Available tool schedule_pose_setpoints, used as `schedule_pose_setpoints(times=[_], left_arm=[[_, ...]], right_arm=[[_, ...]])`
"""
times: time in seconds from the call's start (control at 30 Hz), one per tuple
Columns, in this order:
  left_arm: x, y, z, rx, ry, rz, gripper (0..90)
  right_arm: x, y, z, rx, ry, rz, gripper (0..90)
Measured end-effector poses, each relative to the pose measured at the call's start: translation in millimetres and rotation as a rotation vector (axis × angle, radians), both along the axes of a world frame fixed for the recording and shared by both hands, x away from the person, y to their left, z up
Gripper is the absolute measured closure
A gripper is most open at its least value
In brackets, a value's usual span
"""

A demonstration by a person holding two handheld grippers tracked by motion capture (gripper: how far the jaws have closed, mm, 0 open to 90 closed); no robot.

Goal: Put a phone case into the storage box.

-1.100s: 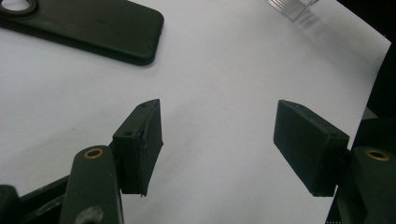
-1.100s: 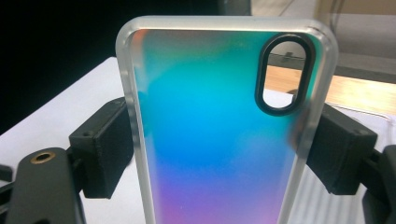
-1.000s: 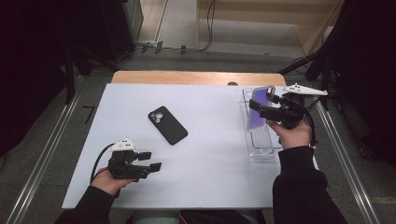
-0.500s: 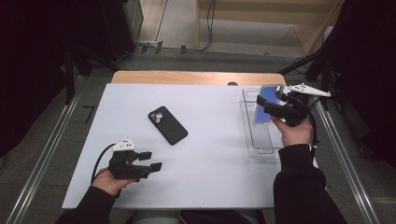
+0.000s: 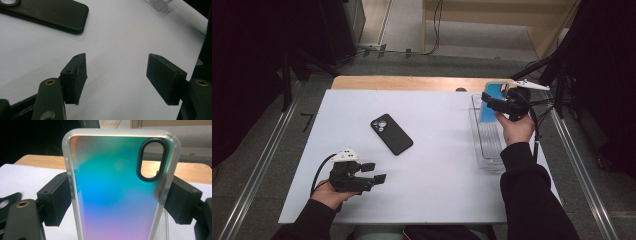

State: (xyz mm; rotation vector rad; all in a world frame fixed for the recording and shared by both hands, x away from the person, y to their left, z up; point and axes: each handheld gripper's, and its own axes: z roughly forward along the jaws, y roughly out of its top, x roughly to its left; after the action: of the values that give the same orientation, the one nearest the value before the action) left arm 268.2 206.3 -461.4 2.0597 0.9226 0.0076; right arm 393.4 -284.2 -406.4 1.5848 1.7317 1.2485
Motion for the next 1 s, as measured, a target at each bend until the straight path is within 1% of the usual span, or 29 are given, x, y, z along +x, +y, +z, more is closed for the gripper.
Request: schedule_pose_setpoints(times=[0.1, 0.17, 0.37, 0.43, 0.53, 0.6, 0.7, 0.87, 0.9, 1.0], left_arm=[[0.1, -0.1, -0.1, 0.000, 0.001, 0.001, 32.9], [0.1, -0.3, 0.0, -0.002, 0.002, 0.004, 32.9], [0.1, 0.2, 0.1, 0.000, -0.001, 0.001, 32.9], [0.3, 0.2, 0.2, 0.000, 0.001, 0.000, 32.9], [0.2, -0.3, 0.1, 0.000, -0.001, 0.001, 33.0], [0.5, -0.6, 0.0, 0.002, -0.002, -0.003, 32.9], [1.4, -1.1, -0.3, 0.000, -0.001, -0.003, 32.9], [2.6, -2.3, -1.2, 0.005, 0.001, -0.009, 33.0], [2.7, -2.7, -1.1, 0.007, 0.002, -0.010, 33.0], [3.2, -3.7, -1.5, 0.003, 0.002, -0.010, 33.0]], right_arm=[[11.2, -1.1, -2.9, 0.001, 0.013, -0.015, 15.5], [18.6, -1.4, -3.8, -0.002, 0.031, -0.025, 15.4], [38.4, -1.7, -6.6, -0.014, 0.049, -0.040, 15.3], [43.9, -2.4, -9.1, -0.010, 0.057, -0.052, 15.3], [52.0, -4.0, -16.2, -0.028, 0.063, -0.077, 15.3], [56.2, -4.5, -21.1, -0.025, 0.075, -0.083, 15.2], [61.3, -2.8, -29.2, -0.038, 0.087, -0.083, 15.1], [68.7, 1.1, -39.9, -0.076, 0.097, -0.092, 15.0], [70.0, 1.4, -41.8, -0.076, 0.096, -0.096, 14.9], [72.5, 1.3, -44.8, -0.058, 0.096, -0.115, 14.9]])
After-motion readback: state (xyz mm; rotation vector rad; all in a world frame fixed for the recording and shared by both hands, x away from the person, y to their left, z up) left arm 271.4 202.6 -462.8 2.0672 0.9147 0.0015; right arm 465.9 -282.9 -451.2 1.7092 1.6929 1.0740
